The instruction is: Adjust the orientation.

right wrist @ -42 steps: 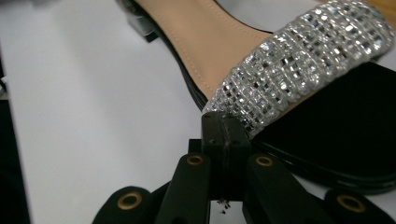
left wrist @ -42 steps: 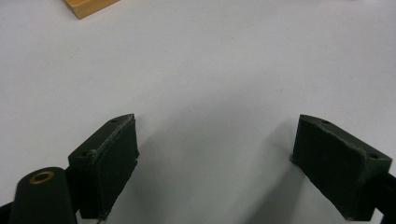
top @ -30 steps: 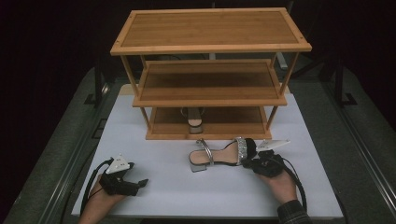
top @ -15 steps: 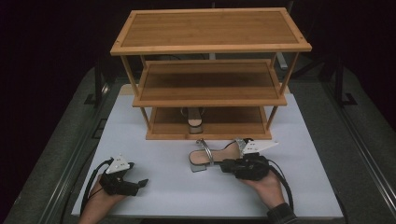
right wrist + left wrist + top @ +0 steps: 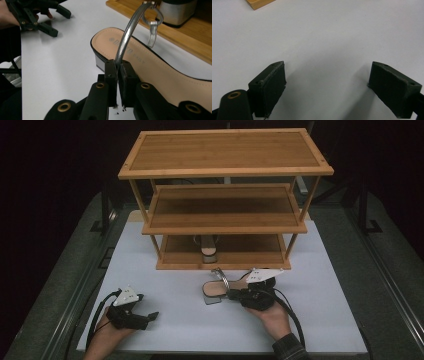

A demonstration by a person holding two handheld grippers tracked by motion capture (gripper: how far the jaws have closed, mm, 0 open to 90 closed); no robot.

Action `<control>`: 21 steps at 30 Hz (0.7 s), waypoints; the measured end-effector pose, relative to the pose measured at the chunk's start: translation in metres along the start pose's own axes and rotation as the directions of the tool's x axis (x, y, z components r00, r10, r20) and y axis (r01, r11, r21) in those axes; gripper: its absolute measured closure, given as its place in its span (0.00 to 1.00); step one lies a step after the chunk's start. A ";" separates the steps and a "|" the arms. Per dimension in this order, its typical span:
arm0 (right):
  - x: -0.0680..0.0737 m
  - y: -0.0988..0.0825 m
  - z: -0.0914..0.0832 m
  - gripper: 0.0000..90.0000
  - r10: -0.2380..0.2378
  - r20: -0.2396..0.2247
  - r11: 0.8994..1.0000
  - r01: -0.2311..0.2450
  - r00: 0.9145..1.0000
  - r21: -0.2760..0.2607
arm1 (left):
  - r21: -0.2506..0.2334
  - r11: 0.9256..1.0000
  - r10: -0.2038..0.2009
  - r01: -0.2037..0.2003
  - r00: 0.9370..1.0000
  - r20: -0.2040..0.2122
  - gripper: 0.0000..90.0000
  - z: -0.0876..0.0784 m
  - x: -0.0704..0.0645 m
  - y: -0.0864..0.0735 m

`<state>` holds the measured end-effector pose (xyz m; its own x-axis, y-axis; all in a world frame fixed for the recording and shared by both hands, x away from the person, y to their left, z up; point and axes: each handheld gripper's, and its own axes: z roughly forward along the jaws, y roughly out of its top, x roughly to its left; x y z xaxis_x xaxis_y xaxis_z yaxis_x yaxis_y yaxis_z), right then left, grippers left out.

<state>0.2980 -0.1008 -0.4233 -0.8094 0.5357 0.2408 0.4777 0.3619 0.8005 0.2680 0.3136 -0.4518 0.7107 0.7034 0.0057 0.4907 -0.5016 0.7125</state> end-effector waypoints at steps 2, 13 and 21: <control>0.000 -0.001 -0.001 0.95 -0.002 0.000 1.000 0.002 1.000 0.005 | 0.000 1.000 0.000 0.000 1.000 0.000 0.15 0.000 0.000 0.000; 0.007 -0.019 -0.037 0.95 0.001 -0.010 0.998 0.000 1.000 0.060 | -0.001 1.000 0.000 0.000 1.000 0.000 0.15 0.000 0.000 0.000; 0.007 -0.045 -0.076 0.95 0.012 0.014 0.998 -0.013 1.000 0.055 | 0.000 1.000 0.001 -0.001 1.000 -0.001 0.15 0.000 0.000 0.000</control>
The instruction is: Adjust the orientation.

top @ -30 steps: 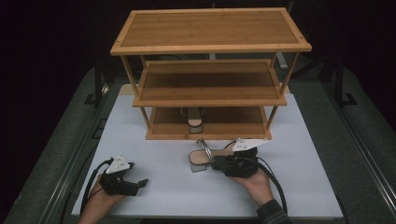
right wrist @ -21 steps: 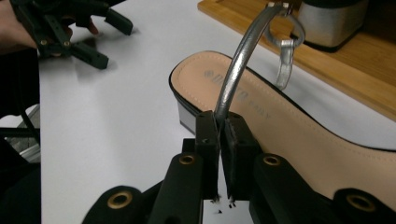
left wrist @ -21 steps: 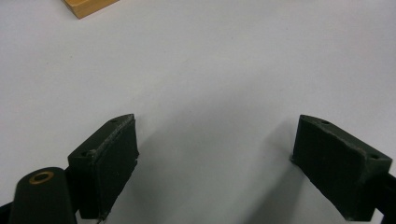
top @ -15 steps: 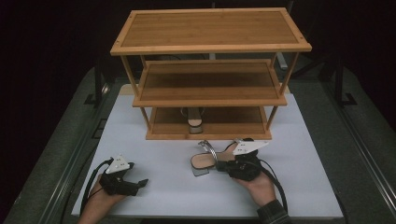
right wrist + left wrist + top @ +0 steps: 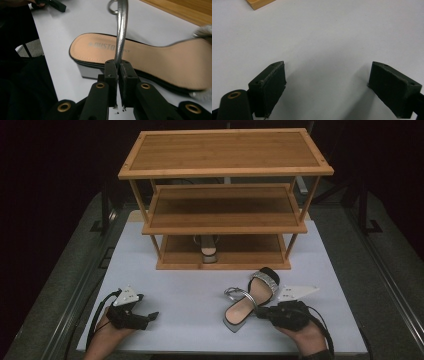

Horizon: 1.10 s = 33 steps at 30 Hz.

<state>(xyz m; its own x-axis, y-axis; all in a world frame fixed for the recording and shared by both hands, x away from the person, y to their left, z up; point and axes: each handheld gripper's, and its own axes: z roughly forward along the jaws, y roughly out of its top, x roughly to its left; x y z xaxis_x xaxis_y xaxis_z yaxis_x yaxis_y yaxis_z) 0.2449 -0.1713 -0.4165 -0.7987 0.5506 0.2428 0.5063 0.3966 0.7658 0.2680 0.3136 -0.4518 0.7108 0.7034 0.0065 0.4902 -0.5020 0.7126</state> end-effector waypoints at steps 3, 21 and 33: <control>-0.001 -0.007 -0.009 0.94 0.006 0.012 1.000 -0.005 1.000 -0.002 | 0.000 1.000 0.000 0.000 1.000 0.000 0.15 0.000 0.000 0.000; -0.026 -0.038 -0.066 0.95 0.085 0.161 0.996 -0.081 0.983 -0.029 | 0.000 1.000 0.000 0.000 1.000 0.000 0.15 0.000 0.000 0.000; -0.061 -0.054 -0.106 0.96 0.170 0.299 0.985 -0.152 0.939 -0.082 | 0.000 1.000 0.000 0.000 1.000 0.000 0.15 0.000 0.000 0.000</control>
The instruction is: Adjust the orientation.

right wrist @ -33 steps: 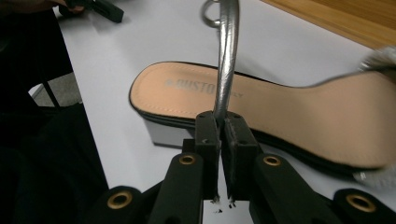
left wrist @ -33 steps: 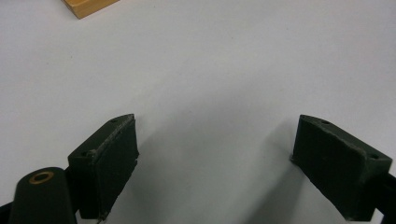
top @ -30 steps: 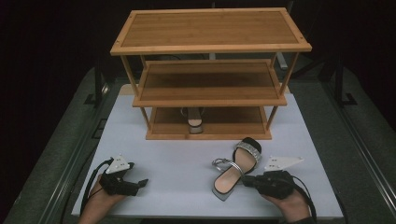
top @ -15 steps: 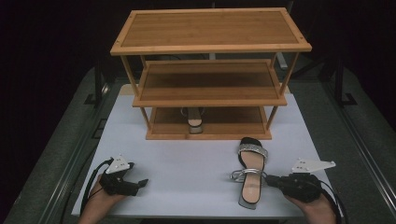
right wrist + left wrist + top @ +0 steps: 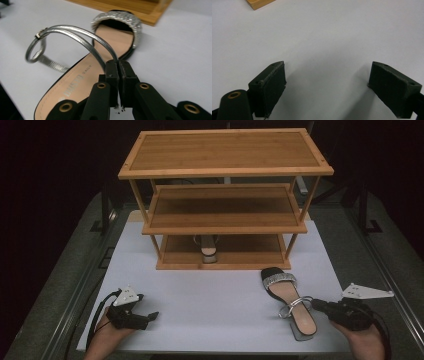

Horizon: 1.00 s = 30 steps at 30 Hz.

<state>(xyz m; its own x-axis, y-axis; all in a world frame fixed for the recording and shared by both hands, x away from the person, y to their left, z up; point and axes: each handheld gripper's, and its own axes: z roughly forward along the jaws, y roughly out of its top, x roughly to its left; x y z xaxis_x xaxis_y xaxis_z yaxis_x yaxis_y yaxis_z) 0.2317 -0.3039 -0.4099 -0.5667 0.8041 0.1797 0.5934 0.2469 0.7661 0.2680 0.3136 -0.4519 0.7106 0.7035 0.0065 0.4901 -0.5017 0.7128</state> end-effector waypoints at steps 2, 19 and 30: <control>-0.004 -0.001 -0.002 0.96 0.005 0.011 1.000 -0.005 1.000 -0.001 | 0.000 1.000 -0.001 0.001 1.000 0.000 0.15 0.000 0.000 0.000; -0.013 -0.027 -0.014 0.38 0.073 -0.157 0.991 -0.089 0.985 -0.095 | 0.000 1.000 -0.001 0.001 1.000 0.000 0.15 0.000 0.000 0.000; -0.001 -0.040 0.002 0.17 0.003 -0.153 0.997 -0.014 0.988 -0.072 | 0.001 1.000 0.000 0.000 1.000 0.000 0.15 0.000 0.000 0.000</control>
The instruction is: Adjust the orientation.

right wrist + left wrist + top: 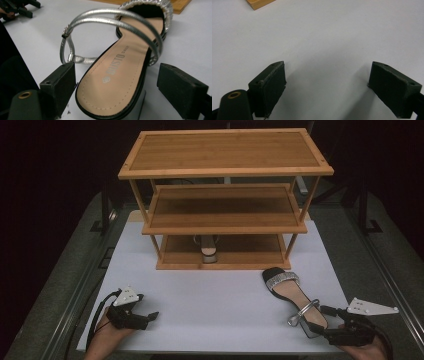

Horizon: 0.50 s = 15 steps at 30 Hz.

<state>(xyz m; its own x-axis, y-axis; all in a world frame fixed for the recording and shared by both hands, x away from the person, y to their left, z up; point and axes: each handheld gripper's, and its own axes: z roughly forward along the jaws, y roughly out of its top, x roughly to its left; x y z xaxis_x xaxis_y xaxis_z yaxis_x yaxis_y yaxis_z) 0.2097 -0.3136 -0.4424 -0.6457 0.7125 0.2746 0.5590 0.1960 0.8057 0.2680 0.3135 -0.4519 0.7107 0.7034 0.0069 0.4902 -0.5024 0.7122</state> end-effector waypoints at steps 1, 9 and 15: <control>0.000 -0.001 0.001 0.17 -0.001 -0.006 1.000 0.001 1.000 0.003 | 0.000 1.000 0.000 0.000 1.000 0.000 0.15 0.000 0.000 0.000; -0.001 -0.006 0.015 0.16 -0.017 -0.033 0.998 0.019 0.999 0.057 | 0.001 1.000 0.000 0.000 1.000 0.000 0.15 0.000 0.000 0.000; 0.000 -0.005 0.023 0.20 -0.030 -0.036 0.996 0.033 0.999 0.079 | 0.001 1.000 0.000 0.000 1.000 0.000 0.15 0.000 0.000 0.000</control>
<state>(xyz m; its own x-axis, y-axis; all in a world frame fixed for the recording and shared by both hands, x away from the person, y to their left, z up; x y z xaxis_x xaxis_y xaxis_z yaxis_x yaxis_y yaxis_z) 0.2186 -0.2994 -0.4587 -0.6805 0.6817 0.2687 0.5769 0.2724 0.7701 0.2680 0.3135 -0.4518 0.7107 0.7034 0.0072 0.4904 -0.5028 0.7118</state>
